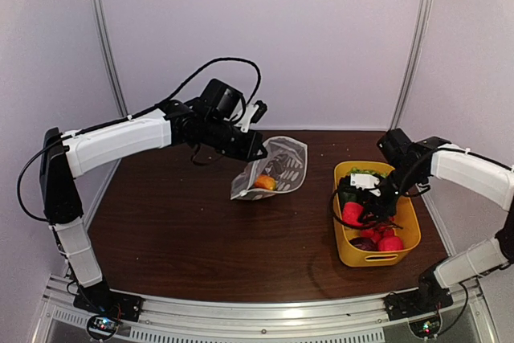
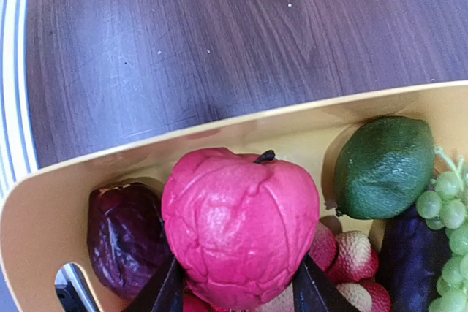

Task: Place the food in the zip-top bag and seal the zipper
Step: Pick up the fake fruit from the bin, then place the fake fruit in the zipper food storage bag.

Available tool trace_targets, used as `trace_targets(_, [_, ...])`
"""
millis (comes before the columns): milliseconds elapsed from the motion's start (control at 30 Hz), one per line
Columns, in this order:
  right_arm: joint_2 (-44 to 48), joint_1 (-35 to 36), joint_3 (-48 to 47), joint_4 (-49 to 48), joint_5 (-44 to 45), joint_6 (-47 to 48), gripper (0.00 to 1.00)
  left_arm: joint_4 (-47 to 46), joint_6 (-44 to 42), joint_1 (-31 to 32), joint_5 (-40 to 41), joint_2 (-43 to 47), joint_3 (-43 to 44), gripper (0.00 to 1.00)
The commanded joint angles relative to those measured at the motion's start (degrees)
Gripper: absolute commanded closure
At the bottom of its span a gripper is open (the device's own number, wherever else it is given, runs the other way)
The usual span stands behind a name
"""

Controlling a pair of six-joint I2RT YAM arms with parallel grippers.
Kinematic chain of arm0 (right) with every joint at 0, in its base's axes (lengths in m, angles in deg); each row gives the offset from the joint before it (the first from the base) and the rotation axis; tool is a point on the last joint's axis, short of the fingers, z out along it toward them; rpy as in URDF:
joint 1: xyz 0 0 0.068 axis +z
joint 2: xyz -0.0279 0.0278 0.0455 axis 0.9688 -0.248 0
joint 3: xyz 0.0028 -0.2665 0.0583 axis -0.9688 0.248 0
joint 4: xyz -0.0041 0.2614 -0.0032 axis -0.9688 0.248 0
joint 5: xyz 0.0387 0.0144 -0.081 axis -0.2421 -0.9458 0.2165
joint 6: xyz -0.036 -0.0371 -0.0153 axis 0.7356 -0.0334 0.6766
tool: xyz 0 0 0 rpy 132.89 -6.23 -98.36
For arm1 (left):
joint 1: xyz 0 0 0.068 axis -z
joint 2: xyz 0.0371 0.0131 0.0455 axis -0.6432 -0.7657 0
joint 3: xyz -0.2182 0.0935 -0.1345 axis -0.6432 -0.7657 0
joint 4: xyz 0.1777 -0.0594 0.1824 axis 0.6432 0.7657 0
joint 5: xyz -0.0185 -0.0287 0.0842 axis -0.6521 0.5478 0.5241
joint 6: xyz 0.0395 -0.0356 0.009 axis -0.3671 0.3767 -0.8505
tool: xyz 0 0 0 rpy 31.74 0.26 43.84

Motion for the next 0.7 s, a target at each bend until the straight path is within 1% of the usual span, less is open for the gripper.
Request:
trace_targets(0, [5.22, 0.38, -3.18, 6.92, -0.62, -0.64, 0.67, -1.3, -0.4, -0.55, -0.9, -0.81, 0.42, 1.0])
trace_targets(133, [8.42, 0.43, -7.46, 8.79, -3.74, -2.09, 0.68, -1.39, -0.29, -0.56, -1.41, -1.5, 0.94, 1.0])
trace_targets(267, [8.31, 1.66, -13.91, 8.97, -9.82, -4.66, 0.68, -1.36, 0.18, -0.55, -1.89, -2.32, 2.19, 1.0])
trace_targets(500, [2.44, 10.19, -25.79, 7.82, -11.72, -8.77, 0.68, -2.06, 0.77, -0.55, -4.42, -3.72, 4.52, 1.0])
trace_targets(667, [-2.97, 15.18, -30.87, 4.1, -11.13, -11.08, 0.68, -1.77, 1.24, -0.55, -5.31, -4.06, 5.41, 1.0])
